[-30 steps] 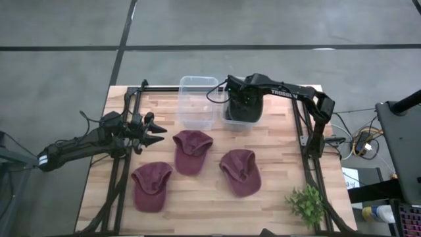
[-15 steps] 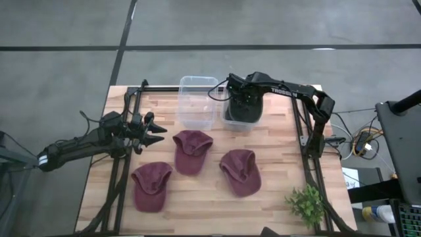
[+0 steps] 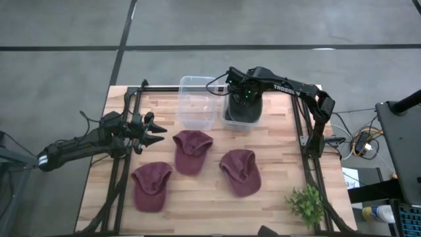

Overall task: Pick & Place hat
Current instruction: Put the green cap into the right transparent bin

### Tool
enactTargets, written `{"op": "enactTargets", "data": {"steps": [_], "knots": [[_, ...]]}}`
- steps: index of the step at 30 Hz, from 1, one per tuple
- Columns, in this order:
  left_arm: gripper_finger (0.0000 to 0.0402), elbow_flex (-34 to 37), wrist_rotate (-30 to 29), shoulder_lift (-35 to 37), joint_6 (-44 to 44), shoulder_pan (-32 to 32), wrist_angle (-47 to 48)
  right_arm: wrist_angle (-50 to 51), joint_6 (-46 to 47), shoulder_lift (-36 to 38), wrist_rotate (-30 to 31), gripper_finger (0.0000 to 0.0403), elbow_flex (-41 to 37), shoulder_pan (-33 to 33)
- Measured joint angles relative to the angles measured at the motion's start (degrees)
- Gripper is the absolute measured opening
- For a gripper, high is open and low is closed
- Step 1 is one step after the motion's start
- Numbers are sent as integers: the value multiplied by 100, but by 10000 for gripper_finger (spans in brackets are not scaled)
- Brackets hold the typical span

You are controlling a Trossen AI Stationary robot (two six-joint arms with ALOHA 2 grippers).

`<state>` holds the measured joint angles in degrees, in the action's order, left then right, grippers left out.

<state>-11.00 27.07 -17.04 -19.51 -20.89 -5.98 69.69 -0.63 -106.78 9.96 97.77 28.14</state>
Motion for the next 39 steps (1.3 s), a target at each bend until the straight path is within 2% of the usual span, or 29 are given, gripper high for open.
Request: {"op": "enactTargets", "data": {"steps": [7, 13, 15, 21, 26, 31, 39], "knots": [[178, 0, 0, 0, 2, 0, 0, 788, 109, 12, -27, 191, 669, -35], [178, 0, 0, 0, 2, -2, 0, 1049, 242, 24, -870, 179, 1067, -207], [178, 0, 0, 0, 2, -2, 0, 1035, 239, 22, -919, 168, 1038, -313], [178, 0, 0, 0, 7, 0, 0, 644, 301, 11, -860, 115, 301, -441], [178, 0, 0, 0, 7, -1, 0, -17, 320, 11, -870, 61, -270, -372], [178, 0, 0, 0, 6, 1, 0, -252, 223, 13, -882, 18, -727, -290], [178, 0, 0, 0, 4, 0, 0, -290, 214, 13, -1199, 8, -1168, -80]]}}
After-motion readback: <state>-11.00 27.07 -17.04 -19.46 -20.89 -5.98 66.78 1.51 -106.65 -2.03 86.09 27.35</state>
